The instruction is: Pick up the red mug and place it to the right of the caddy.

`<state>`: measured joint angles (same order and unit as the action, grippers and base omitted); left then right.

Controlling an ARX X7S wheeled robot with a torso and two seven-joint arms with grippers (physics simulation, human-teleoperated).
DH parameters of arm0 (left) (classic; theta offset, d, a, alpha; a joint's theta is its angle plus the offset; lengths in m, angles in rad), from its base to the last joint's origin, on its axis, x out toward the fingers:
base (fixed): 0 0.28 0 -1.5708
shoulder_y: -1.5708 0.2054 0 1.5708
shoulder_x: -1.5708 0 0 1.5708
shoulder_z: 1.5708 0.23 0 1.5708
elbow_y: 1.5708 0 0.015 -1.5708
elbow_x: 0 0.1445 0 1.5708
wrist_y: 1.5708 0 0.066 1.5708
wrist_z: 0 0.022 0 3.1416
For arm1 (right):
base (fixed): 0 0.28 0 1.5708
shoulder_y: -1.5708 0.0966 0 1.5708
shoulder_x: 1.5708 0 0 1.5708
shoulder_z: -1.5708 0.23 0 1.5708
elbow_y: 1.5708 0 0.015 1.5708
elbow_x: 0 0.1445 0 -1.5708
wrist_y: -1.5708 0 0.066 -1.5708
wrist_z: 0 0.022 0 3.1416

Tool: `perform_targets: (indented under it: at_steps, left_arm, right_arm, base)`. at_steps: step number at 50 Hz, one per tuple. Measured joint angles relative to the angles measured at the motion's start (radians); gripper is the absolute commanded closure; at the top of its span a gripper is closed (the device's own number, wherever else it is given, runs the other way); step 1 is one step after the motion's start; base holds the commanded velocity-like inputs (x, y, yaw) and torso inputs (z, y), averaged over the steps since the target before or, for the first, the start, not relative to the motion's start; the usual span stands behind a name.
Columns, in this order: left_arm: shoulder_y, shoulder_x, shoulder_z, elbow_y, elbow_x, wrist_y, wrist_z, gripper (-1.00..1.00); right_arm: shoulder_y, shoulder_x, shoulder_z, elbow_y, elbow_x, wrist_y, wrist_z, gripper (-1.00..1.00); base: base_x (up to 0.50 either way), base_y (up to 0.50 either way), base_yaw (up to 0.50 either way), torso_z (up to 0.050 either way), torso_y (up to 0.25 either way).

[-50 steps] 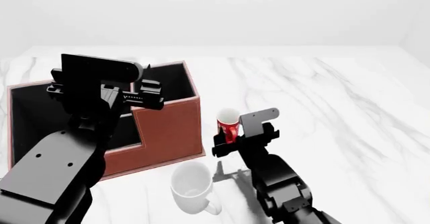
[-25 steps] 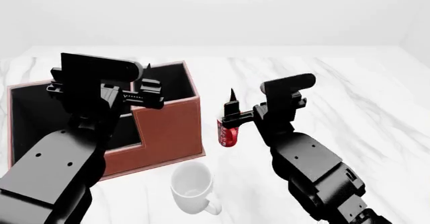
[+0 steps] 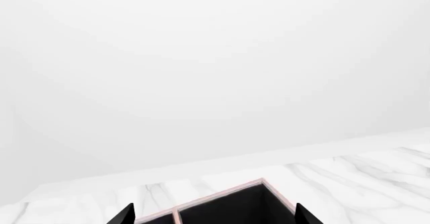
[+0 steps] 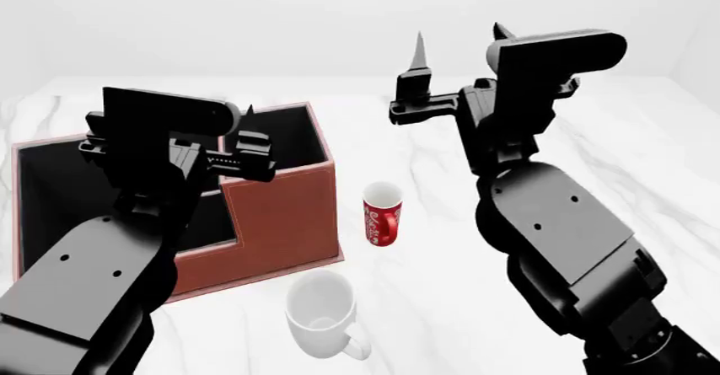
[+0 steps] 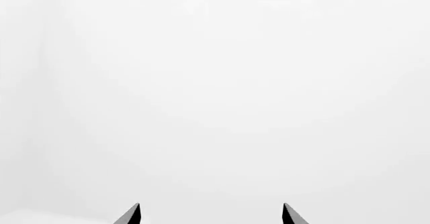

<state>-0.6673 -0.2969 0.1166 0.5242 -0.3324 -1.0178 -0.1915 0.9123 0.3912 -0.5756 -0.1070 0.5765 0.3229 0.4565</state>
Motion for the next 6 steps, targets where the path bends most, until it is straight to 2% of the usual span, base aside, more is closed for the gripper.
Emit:
perform_targets:
  at_steps: [6]
  left_arm:
    - [0.002, -0.001, 0.001, -0.002, -0.001, 0.003, -0.001, -1.00]
  right_arm:
    - [0.004, -0.002, 0.001, -0.003, -0.003, -0.008, 0.000, -1.00]
  base:
    - [0.00, 0.00, 0.00, 0.000, 0.000]
